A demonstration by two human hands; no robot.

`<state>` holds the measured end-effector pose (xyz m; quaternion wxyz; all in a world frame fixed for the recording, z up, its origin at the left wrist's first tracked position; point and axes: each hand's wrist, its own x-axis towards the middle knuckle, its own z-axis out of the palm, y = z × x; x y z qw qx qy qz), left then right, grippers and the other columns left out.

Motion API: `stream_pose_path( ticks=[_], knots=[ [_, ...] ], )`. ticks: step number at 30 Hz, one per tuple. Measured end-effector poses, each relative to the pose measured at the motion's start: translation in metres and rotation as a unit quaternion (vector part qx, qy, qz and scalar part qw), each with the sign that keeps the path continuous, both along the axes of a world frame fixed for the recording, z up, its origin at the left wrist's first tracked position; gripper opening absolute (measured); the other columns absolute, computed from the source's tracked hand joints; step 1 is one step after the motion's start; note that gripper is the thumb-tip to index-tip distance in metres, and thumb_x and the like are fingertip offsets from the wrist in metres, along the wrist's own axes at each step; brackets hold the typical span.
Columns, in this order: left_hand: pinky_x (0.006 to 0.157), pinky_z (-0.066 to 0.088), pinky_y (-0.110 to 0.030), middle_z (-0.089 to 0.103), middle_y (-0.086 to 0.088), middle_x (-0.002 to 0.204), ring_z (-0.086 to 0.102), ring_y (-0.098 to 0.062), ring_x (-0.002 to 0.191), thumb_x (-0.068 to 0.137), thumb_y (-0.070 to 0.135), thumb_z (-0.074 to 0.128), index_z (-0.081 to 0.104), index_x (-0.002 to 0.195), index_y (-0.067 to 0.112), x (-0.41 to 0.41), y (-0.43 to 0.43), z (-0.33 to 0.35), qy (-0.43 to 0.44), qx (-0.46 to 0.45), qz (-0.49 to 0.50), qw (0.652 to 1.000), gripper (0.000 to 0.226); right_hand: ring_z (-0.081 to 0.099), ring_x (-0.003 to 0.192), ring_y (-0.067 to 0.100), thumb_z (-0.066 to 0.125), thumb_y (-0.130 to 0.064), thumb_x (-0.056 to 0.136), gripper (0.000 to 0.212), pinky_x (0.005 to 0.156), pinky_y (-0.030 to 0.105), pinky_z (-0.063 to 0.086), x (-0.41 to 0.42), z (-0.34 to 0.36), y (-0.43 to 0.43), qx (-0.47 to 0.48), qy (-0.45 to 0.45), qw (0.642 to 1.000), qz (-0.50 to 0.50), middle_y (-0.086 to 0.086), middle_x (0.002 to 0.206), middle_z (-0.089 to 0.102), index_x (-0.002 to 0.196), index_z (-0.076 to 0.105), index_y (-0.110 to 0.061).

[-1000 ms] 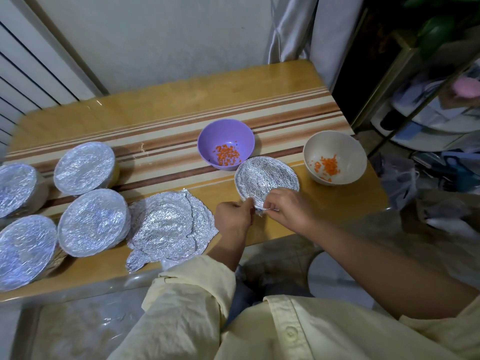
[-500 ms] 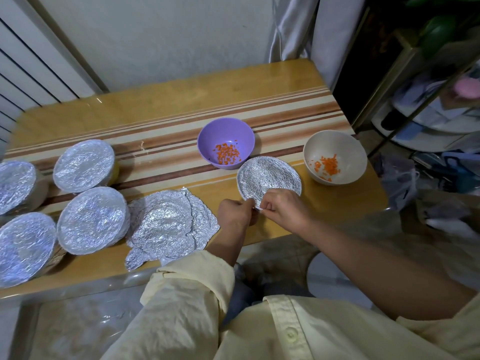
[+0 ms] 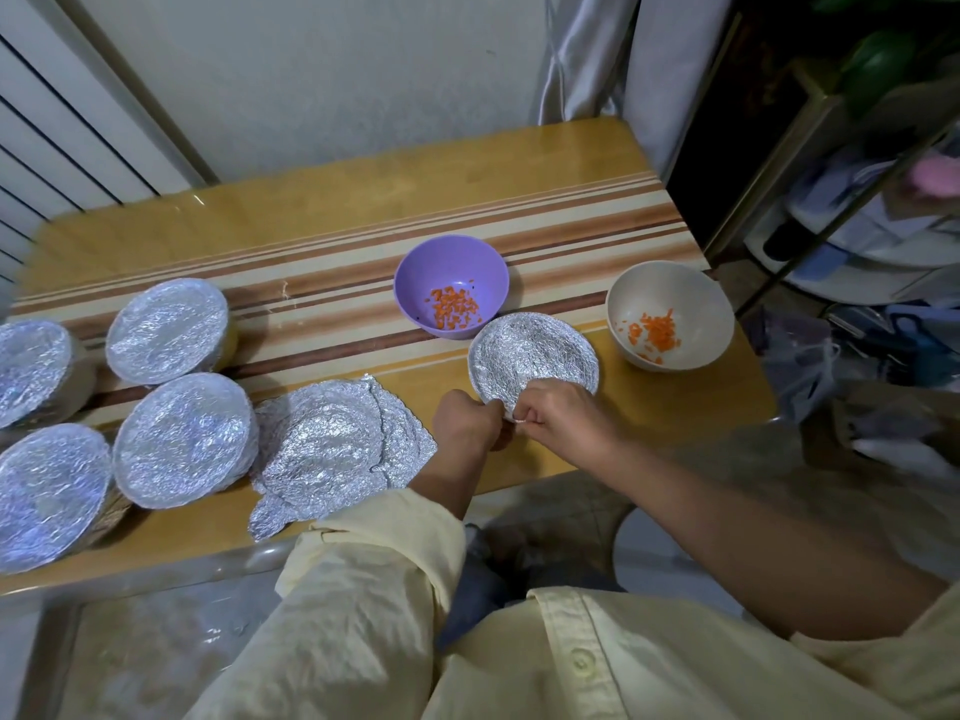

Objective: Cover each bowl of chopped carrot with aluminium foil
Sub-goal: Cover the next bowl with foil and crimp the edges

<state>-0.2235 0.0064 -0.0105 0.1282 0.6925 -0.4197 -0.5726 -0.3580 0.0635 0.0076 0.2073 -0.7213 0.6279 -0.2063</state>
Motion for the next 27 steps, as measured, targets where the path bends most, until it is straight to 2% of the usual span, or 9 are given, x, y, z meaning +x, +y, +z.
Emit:
stream_pose_path(
  ticks=[3, 7, 9, 11, 13, 16, 18, 23, 27],
  knots=[
    [0.073, 0.061, -0.056, 0.070, -0.025, 0.067, 0.072, -0.040, 0.067, 0.056, 0.026, 0.063, 0.067, 0.074, -0.012, 0.004, -0.006, -0.010, 0.006, 0.009, -0.004, 1.000, 0.042, 0.058, 0.072, 0.020, 0.084, -0.014, 0.066, 0.022, 0.062, 0.027, 0.041, -0.008, 0.001, 0.004, -0.021, 0.008, 0.999, 0.037, 0.002, 0.077, 0.061, 0.078, 0.065, -0.011],
    [0.075, 0.061, -0.055, 0.065, -0.016, 0.055, 0.066, -0.035, 0.058, 0.082, 0.003, 0.060, 0.065, 0.079, -0.016, 0.001, 0.001, 0.023, 0.010, 0.024, 0.010, 1.000, 0.020, 0.059, 0.066, 0.022, 0.086, -0.013, 0.061, 0.025, 0.059, 0.025, 0.040, -0.015, 0.000, 0.008, -0.043, 0.046, 0.996, 0.062, -0.001, 0.070, 0.060, 0.071, 0.063, -0.013],
    [0.074, 0.061, -0.055, 0.067, -0.015, 0.056, 0.070, -0.038, 0.062, 0.079, 0.011, 0.063, 0.068, 0.082, -0.016, 0.002, 0.004, 0.023, 0.018, 0.017, 0.027, 0.999, 0.028, 0.059, 0.064, 0.022, 0.084, -0.009, 0.064, 0.021, 0.057, 0.026, 0.041, -0.013, 0.002, 0.007, -0.048, 0.053, 0.996, 0.062, 0.000, 0.068, 0.059, 0.068, 0.063, -0.012],
    [0.072, 0.062, -0.053, 0.071, -0.017, 0.064, 0.073, -0.038, 0.066, 0.062, 0.036, 0.069, 0.070, 0.076, -0.008, 0.003, 0.006, 0.017, 0.007, -0.008, 0.045, 0.999, 0.046, 0.059, 0.064, 0.023, 0.080, -0.007, 0.068, 0.017, 0.056, 0.027, 0.041, -0.010, 0.003, 0.005, -0.046, 0.048, 0.996, 0.053, 0.001, 0.068, 0.059, 0.068, 0.063, -0.010],
    [0.072, 0.062, -0.047, 0.073, -0.016, 0.066, 0.073, -0.035, 0.066, 0.049, 0.047, 0.068, 0.071, 0.067, 0.000, 0.004, 0.006, -0.003, -0.004, -0.008, 0.045, 0.999, 0.050, 0.059, 0.065, 0.024, 0.078, -0.008, 0.071, 0.014, 0.058, 0.028, 0.039, -0.008, 0.003, 0.004, -0.040, 0.044, 0.997, 0.041, 0.003, 0.069, 0.060, 0.069, 0.064, -0.010],
    [0.074, 0.062, -0.052, 0.072, -0.020, 0.065, 0.073, -0.039, 0.069, 0.050, 0.032, 0.069, 0.068, 0.055, 0.001, 0.003, 0.008, -0.008, -0.017, -0.008, 0.030, 0.999, 0.032, 0.059, 0.065, 0.024, 0.077, -0.006, 0.071, 0.014, 0.058, 0.026, 0.036, -0.005, 0.000, 0.004, -0.032, 0.045, 0.998, 0.044, 0.003, 0.069, 0.060, 0.069, 0.064, -0.010],
    [0.075, 0.061, -0.054, 0.072, -0.021, 0.070, 0.073, -0.040, 0.074, 0.056, 0.026, 0.069, 0.066, 0.061, -0.002, 0.003, 0.007, -0.023, -0.005, -0.004, 0.023, 1.000, 0.029, 0.059, 0.065, 0.025, 0.076, -0.004, 0.069, 0.014, 0.057, 0.027, 0.037, -0.003, -0.001, 0.004, -0.030, 0.043, 0.998, 0.047, 0.003, 0.069, 0.060, 0.068, 0.063, -0.010],
    [0.078, 0.061, -0.047, 0.073, -0.015, 0.066, 0.074, -0.035, 0.070, 0.055, 0.043, 0.059, 0.072, 0.066, 0.001, -0.003, 0.013, -0.003, -0.011, -0.013, 0.002, 1.000, 0.045, 0.060, 0.062, 0.025, 0.076, -0.001, 0.066, 0.015, 0.057, 0.024, 0.037, -0.007, -0.004, 0.004, -0.049, 0.027, 0.998, 0.038, 0.004, 0.067, 0.060, 0.067, 0.064, -0.010],
    [0.077, 0.061, -0.049, 0.073, -0.019, 0.070, 0.074, -0.037, 0.074, 0.055, 0.037, 0.053, 0.073, 0.074, -0.003, -0.002, 0.010, -0.013, -0.032, -0.026, -0.015, 0.999, 0.049, 0.060, 0.062, 0.025, 0.077, 0.000, 0.066, 0.016, 0.056, 0.027, 0.040, -0.004, -0.005, 0.003, -0.052, 0.015, 0.997, 0.047, 0.004, 0.067, 0.059, 0.068, 0.065, -0.010]
  ],
)
